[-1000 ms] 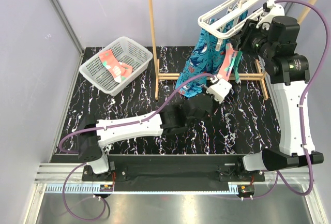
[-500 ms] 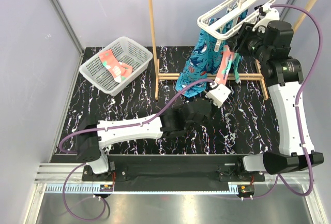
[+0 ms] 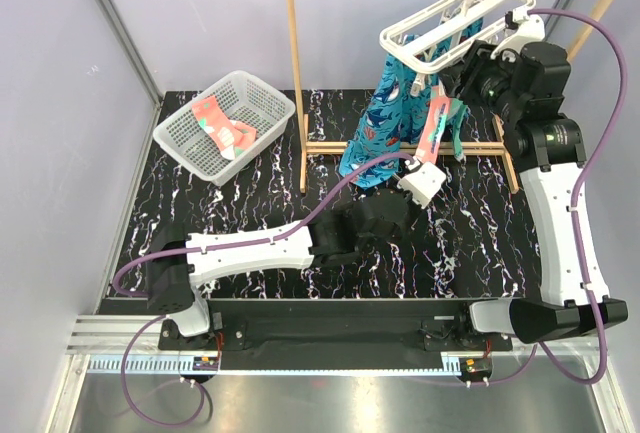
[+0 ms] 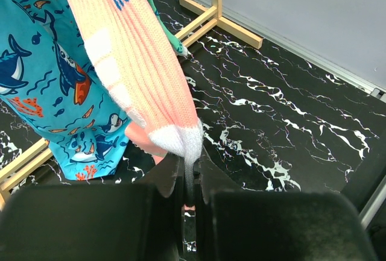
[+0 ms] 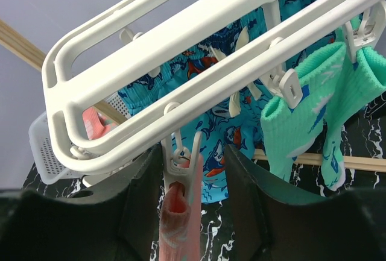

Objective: Remove the socks clipped to the hanger

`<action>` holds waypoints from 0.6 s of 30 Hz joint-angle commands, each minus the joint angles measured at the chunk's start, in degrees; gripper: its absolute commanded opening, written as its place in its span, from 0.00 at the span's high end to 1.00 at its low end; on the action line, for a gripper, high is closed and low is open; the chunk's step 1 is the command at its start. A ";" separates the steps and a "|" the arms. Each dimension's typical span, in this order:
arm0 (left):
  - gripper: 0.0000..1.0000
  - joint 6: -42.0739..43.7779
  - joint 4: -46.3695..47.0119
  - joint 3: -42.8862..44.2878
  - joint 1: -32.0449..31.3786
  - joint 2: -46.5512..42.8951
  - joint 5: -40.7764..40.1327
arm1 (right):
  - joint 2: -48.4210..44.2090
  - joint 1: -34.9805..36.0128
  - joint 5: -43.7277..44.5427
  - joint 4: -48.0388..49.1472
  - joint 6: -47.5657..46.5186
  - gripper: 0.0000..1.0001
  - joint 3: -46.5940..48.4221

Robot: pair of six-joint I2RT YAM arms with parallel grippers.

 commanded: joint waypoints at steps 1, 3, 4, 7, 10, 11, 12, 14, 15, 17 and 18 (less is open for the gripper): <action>1.00 0.60 3.49 2.45 -0.72 -1.26 -0.89 | -1.41 -0.28 -1.04 4.60 -0.93 0.48 -0.97; 1.00 0.77 3.40 2.71 -0.72 -1.09 -0.98 | -1.59 -0.28 -1.31 5.04 -1.02 0.48 -1.50; 1.00 0.95 3.31 2.98 -0.80 -0.91 -0.98 | -1.67 -0.28 -1.31 5.47 -1.10 0.48 -1.93; 1.00 0.95 3.05 3.59 -0.89 -0.47 -1.07 | -2.02 -0.28 -0.78 6.09 -1.28 0.48 -2.64; 1.00 0.95 2.96 4.03 -0.98 -0.12 -1.07 | -2.64 -0.20 -0.34 7.14 -1.45 0.48 -3.17; 1.00 0.95 2.96 4.21 -1.07 0.06 -1.07 | -2.81 -0.28 -0.34 7.50 -1.54 0.48 -3.60; 1.00 0.95 2.96 4.21 -1.07 0.06 -1.07 | -3.08 -0.28 -0.69 8.02 -1.72 0.48 -3.87; 1.00 0.95 2.87 4.56 -1.16 0.32 -1.24 | -3.61 -0.28 -0.87 8.90 -1.81 0.48 -4.66; 1.00 0.95 2.78 4.82 -1.16 0.41 -1.16 | -3.78 -0.28 -0.70 9.17 -1.89 0.48 -4.92; 1.00 0.95 2.69 5.00 -1.24 0.67 -1.24 | -4.05 -0.28 -0.52 9.52 -2.15 0.47 -5.19; 1.00 0.95 2.61 5.26 -1.24 0.76 -1.25 | -4.13 -0.28 -0.61 9.61 -2.24 0.47 -5.10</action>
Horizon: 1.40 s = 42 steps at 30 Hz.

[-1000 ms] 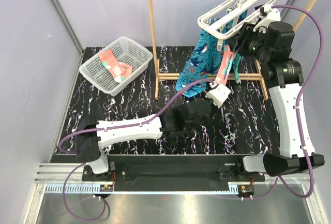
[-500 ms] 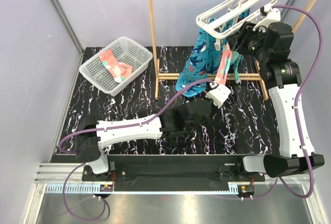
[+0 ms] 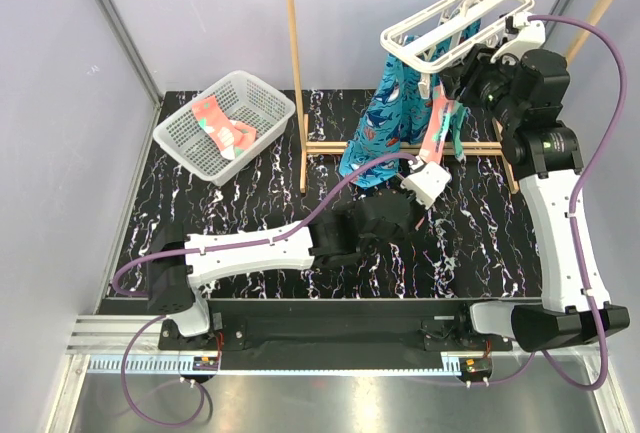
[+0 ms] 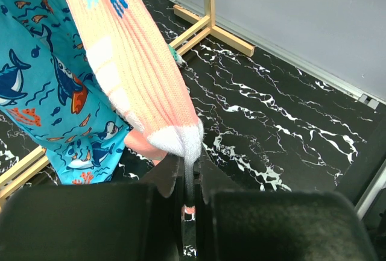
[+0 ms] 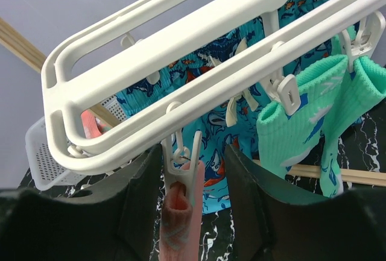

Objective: Remove the socks clipped to the hanger

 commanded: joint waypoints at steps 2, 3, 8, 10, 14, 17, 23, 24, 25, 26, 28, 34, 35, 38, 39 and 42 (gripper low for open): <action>1.00 0.66 2.93 3.43 -0.52 0.85 -1.22 | -1.91 -0.28 -0.78 4.10 -1.50 0.47 -0.23; 1.00 0.66 3.02 3.60 -0.52 0.85 -1.22 | -1.91 -0.28 -0.70 4.28 -1.59 0.48 -0.32; 1.00 0.66 2.85 3.87 -0.70 1.03 -1.14 | -1.99 -0.20 -0.87 4.63 -1.77 0.52 -0.58; 1.00 0.66 2.76 3.96 -0.79 1.11 -1.14 | -1.82 -0.28 -1.22 4.46 -1.50 0.51 -0.49; 1.00 0.66 2.58 4.22 -0.87 1.20 -1.31 | -2.08 -0.20 -2.10 4.19 -1.50 0.48 -0.76; 1.00 0.66 2.49 4.31 -0.96 1.29 -1.31 | -2.35 -0.20 -2.10 4.10 -1.85 0.48 -0.93; 1.00 0.66 2.23 4.66 -1.05 1.38 -1.40 | -1.99 -0.20 -1.92 3.66 -2.38 0.49 -0.49; 1.00 0.66 2.23 4.66 -1.05 1.46 -1.49 | -1.99 -0.20 -1.84 3.75 -2.47 0.50 -0.49; 1.00 1.88 2.23 4.83 -1.05 1.55 -1.49 | -2.17 -0.20 -1.58 3.75 -2.47 0.49 -0.41; 1.00 1.98 2.14 4.84 -1.05 1.55 -1.49 | -2.17 -0.20 -1.31 3.84 -2.56 0.49 -0.41; 1.00 1.90 2.23 5.01 -1.14 1.55 -1.40 | -1.91 -0.20 -1.22 4.10 -2.82 0.50 -0.32; 1.00 2.33 2.05 5.63 -1.23 1.99 -1.14 | -1.55 -0.20 -1.05 5.06 -3.08 0.56 -0.32; 1.00 2.33 1.97 5.80 -1.31 2.08 -1.14 | -1.64 -0.20 -0.96 5.24 -3.09 0.59 -0.49; 1.00 2.42 1.97 5.63 -1.40 2.17 -1.22 | -2.43 -0.19 -0.52 6.56 -3.17 0.71 -1.28; 1.00 2.34 1.97 5.71 -1.40 2.17 -1.22 | -2.96 -0.20 -0.43 7.17 -3.17 0.76 -1.81; 1.00 2.16 2.05 5.36 -1.40 2.26 -1.49 | -3.57 -0.20 -0.61 8.14 -3.17 0.96 -3.04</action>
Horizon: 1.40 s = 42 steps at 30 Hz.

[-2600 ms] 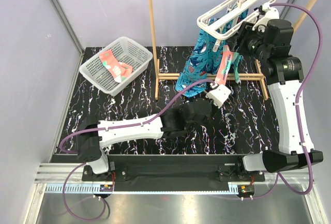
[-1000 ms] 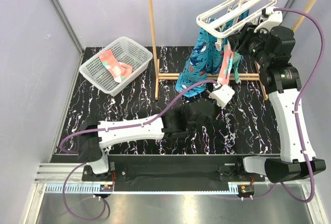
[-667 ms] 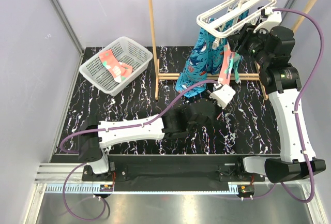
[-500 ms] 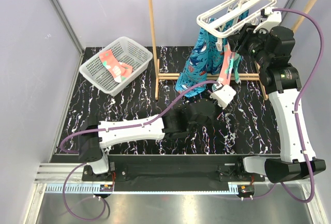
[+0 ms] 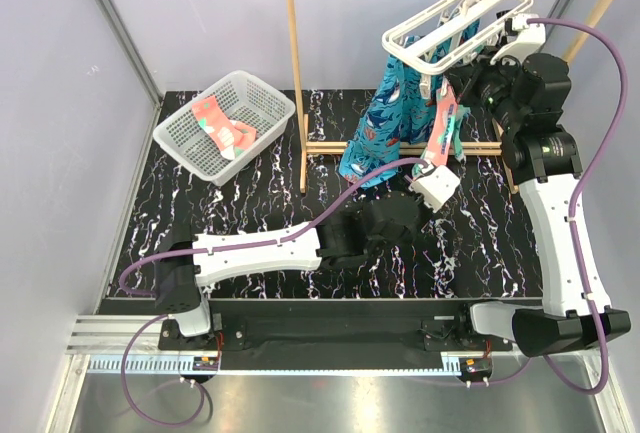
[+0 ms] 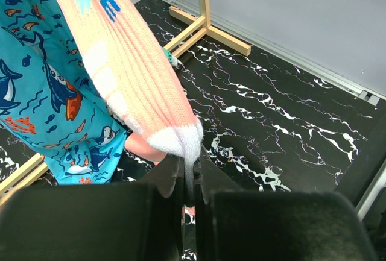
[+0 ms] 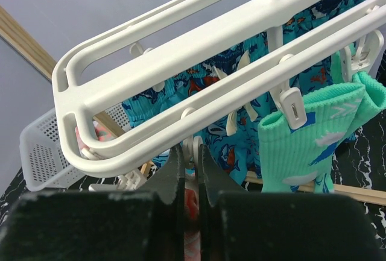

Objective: Remove the socks clipped to the hanger

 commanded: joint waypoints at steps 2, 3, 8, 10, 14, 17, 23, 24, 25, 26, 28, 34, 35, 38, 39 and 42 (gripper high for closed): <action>1.00 0.45 2.78 2.46 -0.55 -0.19 -1.49 | -2.61 -0.11 0.16 4.71 -0.22 0.98 -1.40; 1.00 0.45 2.86 2.37 -0.55 -0.28 -1.49 | -2.79 -0.19 0.24 4.98 -0.22 1.00 -1.75; 1.00 0.19 2.86 1.93 -0.55 -0.46 -1.66 | -3.05 -0.20 0.51 5.15 0.39 1.00 -2.55; 1.00 0.19 3.04 1.75 -0.55 -0.81 -1.66 | -2.97 -0.11 0.60 5.07 0.48 1.00 -2.37; 1.00 -0.16 3.22 0.44 -0.64 -1.33 -1.93 | -2.97 -0.20 1.04 4.72 0.83 1.00 -2.02; 1.00 -0.25 3.39 -0.35 -0.64 -2.04 -2.01 | -3.14 -0.20 1.04 4.54 1.01 1.00 -2.02; 1.00 -0.34 3.65 -2.11 -0.72 -3.44 -2.28 | -3.23 -0.11 0.86 4.28 1.10 1.00 -2.55; 1.00 -0.34 3.74 -2.64 -0.73 -3.62 -2.37 | -3.23 -0.28 0.86 4.10 1.27 1.00 -2.64; 1.00 -0.34 3.74 -2.90 -0.73 -3.71 -2.37 | -3.32 -0.20 0.86 4.19 1.27 1.00 -2.64; 1.00 -0.34 3.83 -3.08 -0.73 -3.97 -2.45 | -3.32 -0.28 0.77 4.19 1.36 1.00 -2.55; 1.00 -1.83 3.92 -3.52 -0.81 -4.15 -2.54 | -3.14 -0.20 0.77 4.01 1.45 1.00 -2.46; 1.00 -1.83 4.09 -4.05 -0.81 -4.41 -2.89 | -3.14 -0.20 0.86 3.84 1.36 1.00 -2.55; 1.00 -1.83 4.09 -4.05 -0.81 -4.50 -2.98 | -3.14 -0.28 0.86 3.84 1.36 1.00 -2.55; 1.00 -2.01 3.92 -4.40 -0.81 -4.58 -3.42 | -3.14 -0.19 0.95 3.75 1.62 1.00 -2.46; 1.00 -2.96 3.22 -4.49 -0.81 -4.59 -3.77 | -3.14 -0.20 0.86 3.31 1.80 0.98 -2.20; 1.00 -6.03 0.85 -5.98 0.58 -5.81 -4.74 | -3.05 -0.20 0.95 2.78 2.41 0.78 -2.02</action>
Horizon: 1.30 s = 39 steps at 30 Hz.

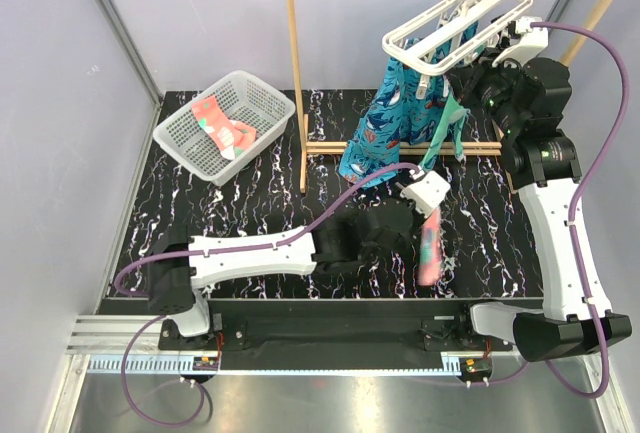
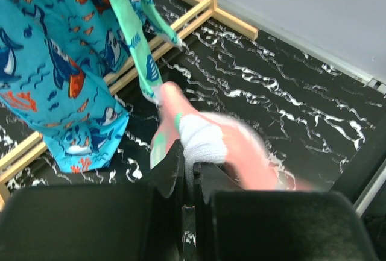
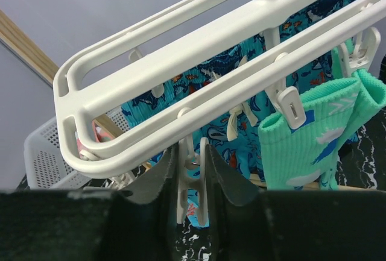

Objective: Remove the socks clipped to the hanger

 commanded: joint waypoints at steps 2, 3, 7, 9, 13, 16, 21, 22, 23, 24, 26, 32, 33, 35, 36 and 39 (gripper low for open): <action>1.00 -5.57 -0.70 -3.14 2.17 -6.17 -3.10 | -1.94 -0.17 0.77 -0.04 1.63 0.68 0.51; 1.00 -8.02 -1.59 -5.15 3.91 -7.31 -2.93 | -2.03 -0.17 0.95 -0.47 1.89 0.60 0.51; 1.00 -14.27 -5.63 -9.46 10.33 -14.16 -2.31 | -2.30 -0.17 0.08 -2.93 3.21 0.46 1.12; 1.00 -16.12 -9.30 -10.09 15.43 -18.12 -2.75 | -1.51 -0.17 -1.50 -6.79 3.56 0.36 2.61; 1.00 -18.23 -15.91 -8.70 28.95 -23.14 -1.00 | -3.34 -0.17 -3.09 -10.58 5.32 0.14 0.70; 1.00 -18.41 -19.87 -6.68 42.13 -23.58 2.87 | -7.56 -0.17 -2.92 -10.23 5.85 0.03 -3.52; 1.00 -20.43 -22.79 -1.13 62.44 -19.64 10.77 | -12.92 -0.17 -1.77 -14.27 6.11 0.00 -4.23; 1.00 -20.26 -22.08 -0.43 64.21 -17.10 11.83 | -13.45 -0.17 -1.77 -14.89 6.03 0.00 -3.88; 1.00 -19.91 -21.55 0.79 65.70 -15.34 13.40 | -13.89 -0.17 -1.34 -15.59 6.03 0.00 -3.45; 1.00 -19.39 -21.11 2.98 67.98 -13.49 13.77 | -15.03 -0.17 -1.07 -15.77 6.29 0.00 -3.18; 1.00 -19.03 -21.37 5.45 69.58 -7.52 13.60 | -16.00 -0.17 -1.24 -15.68 6.73 0.00 -3.09; 0.53 -17.36 -21.63 11.51 74.33 5.83 25.07 | -17.24 -0.17 -3.53 -16.56 7.52 0.00 -3.09; 0.49 -16.58 -25.29 13.79 74.42 7.51 25.98 | -17.24 -0.17 -3.53 -16.74 7.43 0.00 -2.83; 0.38 -16.30 -31.09 20.65 74.33 10.07 25.47 | -17.41 -0.17 -3.00 -16.91 7.35 0.00 -2.83; 0.35 -16.65 -32.35 22.06 74.42 10.95 25.37 | -17.50 -0.17 -2.92 -16.74 7.35 0.00 -2.74; 0.30 -16.22 -33.58 23.22 73.37 9.04 27.22 | -18.02 -0.17 -0.29 -15.51 8.22 0.00 -3.96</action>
